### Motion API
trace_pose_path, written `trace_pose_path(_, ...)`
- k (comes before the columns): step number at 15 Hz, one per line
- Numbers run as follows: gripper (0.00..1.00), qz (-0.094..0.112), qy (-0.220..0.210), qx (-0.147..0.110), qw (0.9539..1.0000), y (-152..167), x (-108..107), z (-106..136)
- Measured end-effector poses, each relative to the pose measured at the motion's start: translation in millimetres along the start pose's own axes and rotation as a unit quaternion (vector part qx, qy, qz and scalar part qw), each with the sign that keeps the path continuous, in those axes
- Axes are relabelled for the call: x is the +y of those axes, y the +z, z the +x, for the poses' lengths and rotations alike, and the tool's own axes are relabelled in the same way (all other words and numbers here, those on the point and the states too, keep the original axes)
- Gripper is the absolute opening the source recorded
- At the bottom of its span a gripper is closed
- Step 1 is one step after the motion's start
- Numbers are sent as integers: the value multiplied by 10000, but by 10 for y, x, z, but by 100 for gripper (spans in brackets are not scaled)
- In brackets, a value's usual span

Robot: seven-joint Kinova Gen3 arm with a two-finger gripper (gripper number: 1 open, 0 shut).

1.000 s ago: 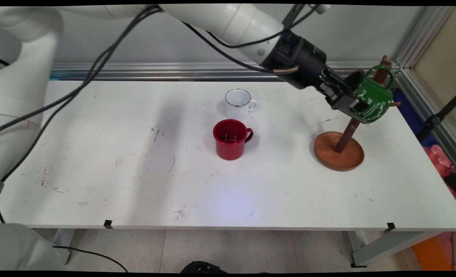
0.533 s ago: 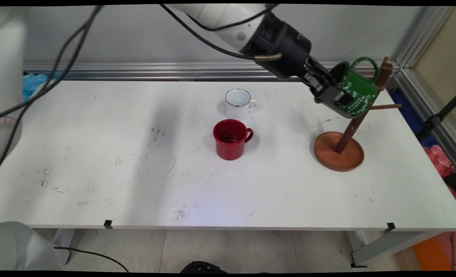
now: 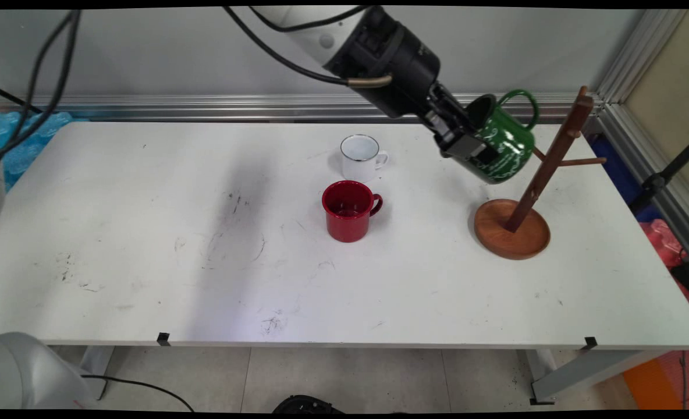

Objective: Place the picked object on the table

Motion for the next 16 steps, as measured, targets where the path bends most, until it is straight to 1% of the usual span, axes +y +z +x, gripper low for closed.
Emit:
trace_pose_path(5, 0, 367, 7, -469, 9982, -185, 203, -52)
trace_pose_path(8, 0, 584, 2, -803, 9951, -257, 321, -106)
trace_pose_path(12, 0, 818, 64, -1251, 9887, -283, 433, -187)
trace_pose_path(16, 0, 987, 96, -1622, 9818, -234, 499, -268)
